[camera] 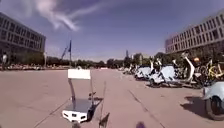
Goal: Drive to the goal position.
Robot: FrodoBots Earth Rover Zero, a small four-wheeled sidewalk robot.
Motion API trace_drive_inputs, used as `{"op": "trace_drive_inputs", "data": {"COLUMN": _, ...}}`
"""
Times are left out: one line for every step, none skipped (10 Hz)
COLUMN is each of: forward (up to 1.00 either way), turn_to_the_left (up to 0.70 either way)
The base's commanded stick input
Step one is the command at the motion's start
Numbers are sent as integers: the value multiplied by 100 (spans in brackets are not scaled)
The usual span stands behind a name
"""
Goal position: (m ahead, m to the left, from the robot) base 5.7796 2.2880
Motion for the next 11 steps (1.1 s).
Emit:
{"op": "trace_drive_inputs", "data": {"forward": 70, "turn_to_the_left": 7}}
{"op": "trace_drive_inputs", "data": {"forward": 70, "turn_to_the_left": 7}}
{"op": "trace_drive_inputs", "data": {"forward": 70, "turn_to_the_left": 7}}
{"op": "trace_drive_inputs", "data": {"forward": 70, "turn_to_the_left": -2}}
{"op": "trace_drive_inputs", "data": {"forward": 70, "turn_to_the_left": -7}}
{"op": "trace_drive_inputs", "data": {"forward": 70, "turn_to_the_left": -7}}
{"op": "trace_drive_inputs", "data": {"forward": 70, "turn_to_the_left": -7}}
{"op": "trace_drive_inputs", "data": {"forward": 70, "turn_to_the_left": -7}}
{"op": "trace_drive_inputs", "data": {"forward": 70, "turn_to_the_left": 3}}
{"op": "trace_drive_inputs", "data": {"forward": 70, "turn_to_the_left": 7}}
{"op": "trace_drive_inputs", "data": {"forward": 70, "turn_to_the_left": 1}}
